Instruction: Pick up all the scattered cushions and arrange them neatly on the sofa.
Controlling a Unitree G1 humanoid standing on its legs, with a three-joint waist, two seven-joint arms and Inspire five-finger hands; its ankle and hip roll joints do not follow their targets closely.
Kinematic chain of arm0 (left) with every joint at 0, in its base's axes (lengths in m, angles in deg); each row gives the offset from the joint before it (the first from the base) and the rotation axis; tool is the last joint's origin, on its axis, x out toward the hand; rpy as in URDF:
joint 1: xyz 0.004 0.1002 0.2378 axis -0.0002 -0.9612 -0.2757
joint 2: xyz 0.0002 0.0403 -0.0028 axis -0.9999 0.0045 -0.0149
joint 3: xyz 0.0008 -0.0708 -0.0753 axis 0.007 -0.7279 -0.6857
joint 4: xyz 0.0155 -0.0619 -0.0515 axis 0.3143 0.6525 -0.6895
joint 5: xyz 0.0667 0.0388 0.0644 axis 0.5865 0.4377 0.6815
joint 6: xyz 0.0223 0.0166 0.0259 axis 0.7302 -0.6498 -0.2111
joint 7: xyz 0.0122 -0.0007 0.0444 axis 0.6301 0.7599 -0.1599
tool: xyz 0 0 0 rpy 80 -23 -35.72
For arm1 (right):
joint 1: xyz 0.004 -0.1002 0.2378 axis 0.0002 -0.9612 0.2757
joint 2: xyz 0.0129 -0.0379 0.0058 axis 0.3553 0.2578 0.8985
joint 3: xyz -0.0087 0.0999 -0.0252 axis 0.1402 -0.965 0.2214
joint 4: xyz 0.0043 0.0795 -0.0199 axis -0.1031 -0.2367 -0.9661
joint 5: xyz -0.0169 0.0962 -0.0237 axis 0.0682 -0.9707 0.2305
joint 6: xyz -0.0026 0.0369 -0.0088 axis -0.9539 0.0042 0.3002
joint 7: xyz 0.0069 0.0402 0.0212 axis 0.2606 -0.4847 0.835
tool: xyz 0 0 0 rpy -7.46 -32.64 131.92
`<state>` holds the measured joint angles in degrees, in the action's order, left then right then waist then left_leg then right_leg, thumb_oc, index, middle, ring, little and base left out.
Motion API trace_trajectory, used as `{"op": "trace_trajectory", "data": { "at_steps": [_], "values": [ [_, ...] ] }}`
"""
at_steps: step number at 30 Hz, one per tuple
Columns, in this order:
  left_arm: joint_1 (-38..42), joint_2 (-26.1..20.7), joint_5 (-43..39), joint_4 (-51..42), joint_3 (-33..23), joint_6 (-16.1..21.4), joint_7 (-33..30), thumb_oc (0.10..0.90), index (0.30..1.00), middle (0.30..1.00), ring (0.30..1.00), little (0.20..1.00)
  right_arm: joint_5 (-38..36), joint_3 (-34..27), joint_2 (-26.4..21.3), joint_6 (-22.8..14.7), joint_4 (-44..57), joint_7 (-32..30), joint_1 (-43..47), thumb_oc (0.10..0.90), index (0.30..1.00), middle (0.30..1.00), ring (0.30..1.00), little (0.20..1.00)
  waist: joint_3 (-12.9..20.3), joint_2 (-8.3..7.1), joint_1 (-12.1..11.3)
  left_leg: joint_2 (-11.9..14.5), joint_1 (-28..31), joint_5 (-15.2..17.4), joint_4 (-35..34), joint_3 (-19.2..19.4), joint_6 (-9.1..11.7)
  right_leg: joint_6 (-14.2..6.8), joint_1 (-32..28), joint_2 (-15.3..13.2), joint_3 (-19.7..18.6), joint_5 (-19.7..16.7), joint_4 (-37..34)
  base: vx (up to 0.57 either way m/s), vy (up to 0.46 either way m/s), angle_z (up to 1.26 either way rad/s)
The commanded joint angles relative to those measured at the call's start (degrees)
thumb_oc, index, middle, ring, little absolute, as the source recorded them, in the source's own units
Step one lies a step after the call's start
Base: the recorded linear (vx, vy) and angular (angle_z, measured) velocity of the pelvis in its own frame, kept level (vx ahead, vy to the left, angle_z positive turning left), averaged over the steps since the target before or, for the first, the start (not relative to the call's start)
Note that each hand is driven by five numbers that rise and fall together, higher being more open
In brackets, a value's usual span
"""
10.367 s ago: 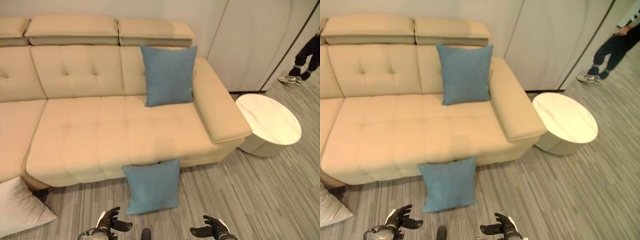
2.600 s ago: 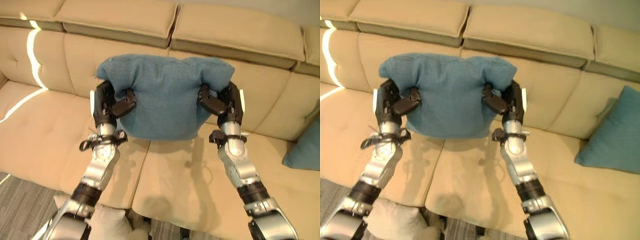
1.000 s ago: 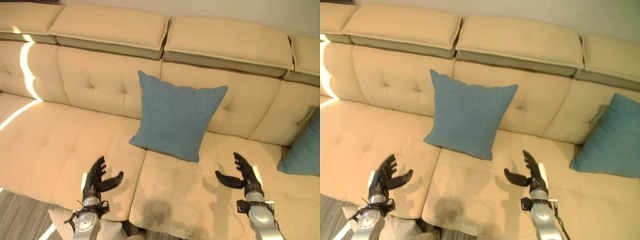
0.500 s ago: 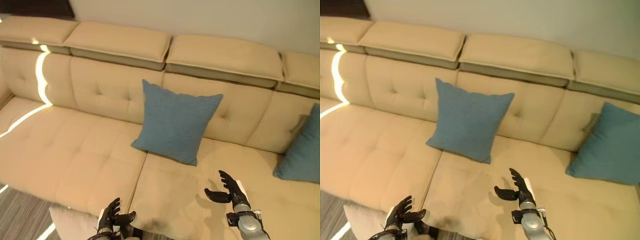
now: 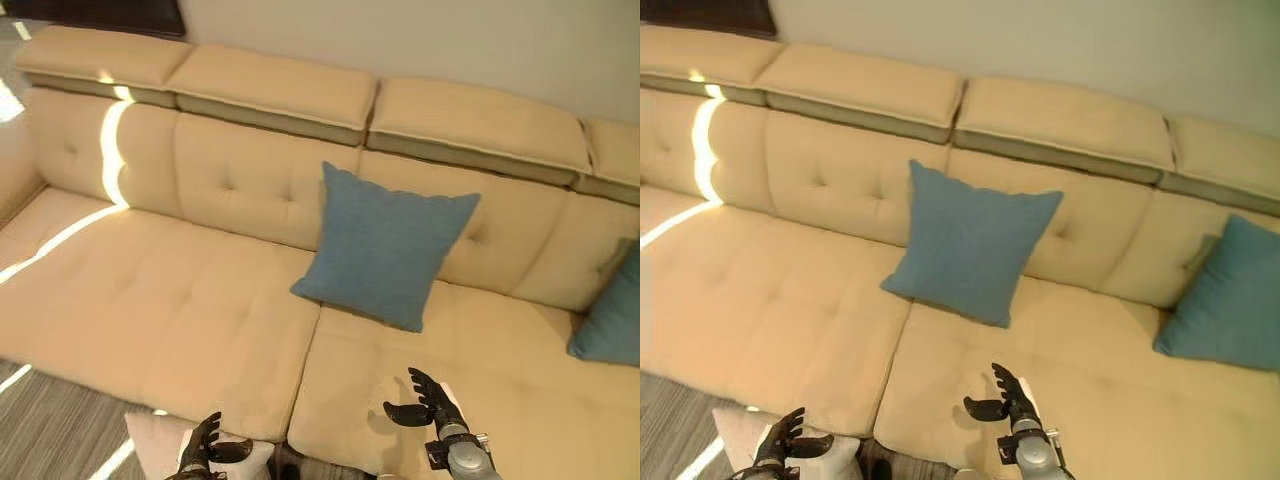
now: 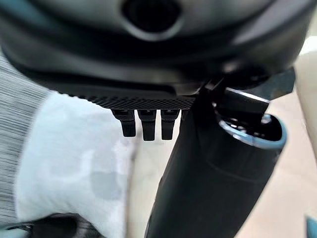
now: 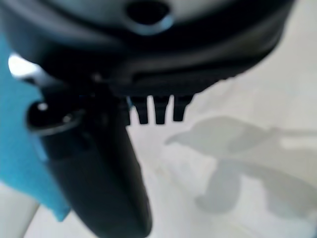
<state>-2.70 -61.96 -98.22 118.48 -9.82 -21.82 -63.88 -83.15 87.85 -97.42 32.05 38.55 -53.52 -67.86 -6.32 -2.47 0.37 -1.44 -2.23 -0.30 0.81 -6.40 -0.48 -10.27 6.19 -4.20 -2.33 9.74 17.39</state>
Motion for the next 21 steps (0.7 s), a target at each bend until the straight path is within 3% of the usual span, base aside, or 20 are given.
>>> {"op": "trace_trajectory", "data": {
  "at_steps": [1,4,5,9,12,16,19,21],
  "values": [
    [-1.0,0.0,1.8,-1.7,-1.7,1.5,-0.8,0.800,0.900,0.900,0.900,0.900,-2.1,-1.6,-2.2,-3.2,5.2,-0.8,0.5,0.800,0.900,0.900,0.900,0.900,3.7,-2.85,-2.0,-3.2,-5.0,1.5,0.8,1.1,-1.1,3.3,-4.7,2.5,1.9,-6.8,-6.0,-0.22,-0.146,0.70],
    [-1.2,0.5,0.9,-1.5,-1.8,1.8,-1.2,0.800,0.900,0.900,0.900,0.900,-1.8,0.1,-2.5,-3.2,5.3,-0.4,1.1,0.800,0.900,0.900,0.900,0.900,4.6,-3.31,-3.4,-2.5,-7.2,-1.7,-1.8,1.6,-0.2,4.6,-6.3,3.4,2.2,-5.0,-13.0,-0.26,-0.165,-0.05],
    [-0.3,0.9,-0.2,-2.3,-1.1,2.1,-1.3,0.800,0.900,0.900,0.900,0.900,-1.8,0.5,-3.1,-3.2,6.0,-0.7,1.6,0.800,0.900,0.900,0.900,0.900,3.5,-2.89,-3.6,-2.3,-10.6,-4.7,-2.2,1.1,1.3,5.5,-6.0,4.7,1.5,-4.9,-16.5,-0.30,-0.149,0.08],
    [0.7,2.1,-0.2,-3.0,0.8,2.3,-1.7,0.800,0.900,0.900,0.900,0.900,-1.2,0.2,-4.6,-3.3,6.9,-1.5,1.7,0.800,0.900,0.900,0.900,0.900,1.2,-1.60,-3.2,-2.5,-14.4,-7.4,-2.0,0.5,3.4,5.9,-5.0,5.6,3.4,-6.0,-18.4,-0.32,-0.094,0.67],
    [1.6,3.2,0.0,-3.7,1.9,2.3,-1.9,0.800,0.900,0.900,0.900,0.900,-1.1,-0.3,-5.3,-2.9,7.2,-2.3,1.7,0.800,0.900,0.900,0.900,0.900,0.4,-1.79,-2.0,-1.5,-14.9,-4.7,2.3,6.4,2.5,6.1,-3.1,3.9,6.6,-7.9,-17.9,-0.32,-0.014,0.84],
    [0.6,3.8,0.5,-2.5,2.3,2.2,-1.6,0.800,0.900,0.900,0.900,0.900,-1.7,-1.0,-5.2,-3.1,5.6,-2.1,0.2,0.800,0.900,0.900,0.900,0.900,1.4,-3.49,-0.1,0.0,-9.7,3.5,10.0,7.1,2.5,6.0,-2.2,0.3,10.7,-9.6,-17.8,-0.17,0.060,0.48],
    [0.3,4.0,0.5,-2.1,2.6,2.0,-1.5,0.800,0.900,0.900,0.900,0.900,-1.9,-1.3,-5.3,-3.1,4.8,-2.0,-0.8,0.800,0.900,0.900,0.900,0.900,2.2,-3.57,1.3,4.2,-5.1,4.8,12.2,8.2,3.2,5.7,-2.1,-1.5,13.0,-10.5,-17.7,-0.12,0.171,0.57],
    [0.2,4.1,0.6,-2.5,3.0,2.1,-1.3,0.800,0.900,0.900,0.900,0.900,-2.3,-1.7,-4.9,-3.0,4.7,-1.8,-1.4,0.800,0.900,0.900,0.900,0.900,3.3,-2.92,2.2,5.3,-1.9,4.9,8.9,8.5,3.9,5.2,-2.0,-2.1,13.9,-10.7,-17.5,-0.04,0.223,0.43]
  ]
}}
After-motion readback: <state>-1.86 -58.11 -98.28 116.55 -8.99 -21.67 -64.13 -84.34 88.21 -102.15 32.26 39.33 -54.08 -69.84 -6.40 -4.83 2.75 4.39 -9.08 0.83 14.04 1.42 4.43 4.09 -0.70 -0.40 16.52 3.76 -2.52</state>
